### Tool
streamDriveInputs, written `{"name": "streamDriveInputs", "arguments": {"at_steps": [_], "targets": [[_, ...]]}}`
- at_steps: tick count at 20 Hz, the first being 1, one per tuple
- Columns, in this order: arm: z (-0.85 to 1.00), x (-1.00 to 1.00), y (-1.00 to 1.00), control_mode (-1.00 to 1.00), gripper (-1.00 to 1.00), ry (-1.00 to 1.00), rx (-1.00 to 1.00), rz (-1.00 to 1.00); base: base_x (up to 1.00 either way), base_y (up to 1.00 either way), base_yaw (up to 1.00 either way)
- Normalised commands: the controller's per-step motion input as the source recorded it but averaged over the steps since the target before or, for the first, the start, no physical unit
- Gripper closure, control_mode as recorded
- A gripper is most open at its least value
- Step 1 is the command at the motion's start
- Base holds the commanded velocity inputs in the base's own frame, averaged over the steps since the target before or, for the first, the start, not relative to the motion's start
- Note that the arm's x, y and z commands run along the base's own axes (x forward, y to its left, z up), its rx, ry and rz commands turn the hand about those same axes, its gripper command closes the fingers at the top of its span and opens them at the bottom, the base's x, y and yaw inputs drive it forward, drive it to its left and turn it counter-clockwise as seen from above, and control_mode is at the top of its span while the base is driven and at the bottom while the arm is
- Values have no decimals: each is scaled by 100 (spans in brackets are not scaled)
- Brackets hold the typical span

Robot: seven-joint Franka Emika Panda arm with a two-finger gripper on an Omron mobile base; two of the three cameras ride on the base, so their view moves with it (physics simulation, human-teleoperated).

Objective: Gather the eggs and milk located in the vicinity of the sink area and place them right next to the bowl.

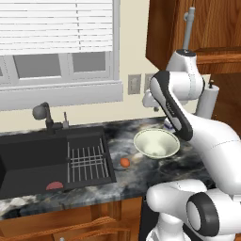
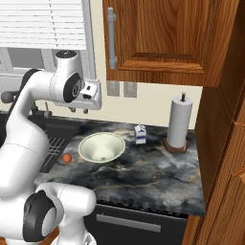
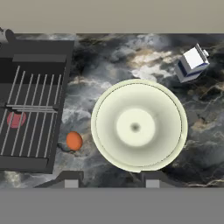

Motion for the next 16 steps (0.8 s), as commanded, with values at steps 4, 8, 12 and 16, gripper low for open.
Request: {"name": "streamDriveInputs", "arguments": {"at_steps": [4,8,12,16], "targets": [[0,-10,0,-100,-100,0,0,0,0,0,0],[-6,-11,0,-100,-100,1,0,0,0,0,0],[-57,-2,0,-100,-100,7,-2,0,0,0,0],[-71,0,-21,-100,-100,8,-5,-1,0,0,0]]}}
